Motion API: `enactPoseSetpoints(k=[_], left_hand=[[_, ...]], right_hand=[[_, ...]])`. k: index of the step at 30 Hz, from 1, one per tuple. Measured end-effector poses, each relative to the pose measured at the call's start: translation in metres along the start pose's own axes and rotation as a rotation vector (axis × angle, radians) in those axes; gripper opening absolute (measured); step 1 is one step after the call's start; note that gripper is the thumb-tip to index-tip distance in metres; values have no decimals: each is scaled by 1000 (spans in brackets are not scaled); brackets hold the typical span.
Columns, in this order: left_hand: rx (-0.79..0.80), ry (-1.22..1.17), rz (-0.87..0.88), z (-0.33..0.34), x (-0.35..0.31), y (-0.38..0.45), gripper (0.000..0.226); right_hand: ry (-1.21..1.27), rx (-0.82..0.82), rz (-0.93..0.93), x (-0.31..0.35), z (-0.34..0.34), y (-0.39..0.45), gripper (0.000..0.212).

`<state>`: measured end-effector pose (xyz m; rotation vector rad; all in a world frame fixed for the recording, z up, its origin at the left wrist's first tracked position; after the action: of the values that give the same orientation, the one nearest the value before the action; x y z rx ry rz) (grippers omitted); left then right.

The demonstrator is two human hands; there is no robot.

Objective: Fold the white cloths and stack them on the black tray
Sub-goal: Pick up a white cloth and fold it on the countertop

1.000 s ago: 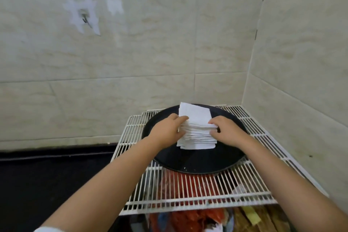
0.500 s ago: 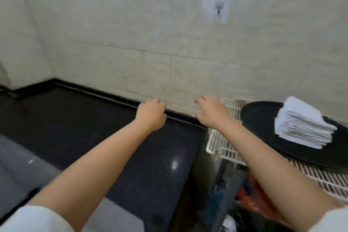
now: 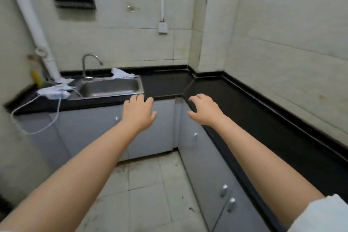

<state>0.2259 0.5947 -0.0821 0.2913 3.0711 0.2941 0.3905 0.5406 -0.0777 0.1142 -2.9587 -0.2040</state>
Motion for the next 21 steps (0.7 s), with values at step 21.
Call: enactPoseSetpoints(k=[21], left_hand=[[178,80,-416,141,234,457,45]], right_hand=[[161,174,-248,8,140,577,50]])
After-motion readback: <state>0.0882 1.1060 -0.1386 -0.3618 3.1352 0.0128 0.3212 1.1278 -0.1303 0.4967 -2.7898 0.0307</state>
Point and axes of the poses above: each hand's wrist, its own y-axis towards the middle knuckle, its own z-axis out of the palm, x = y × z, the point moved 7 cm from there along y, towards the middle knuckle, and after that the axes turned 14 degrees about -z, right-handed, at the moved point
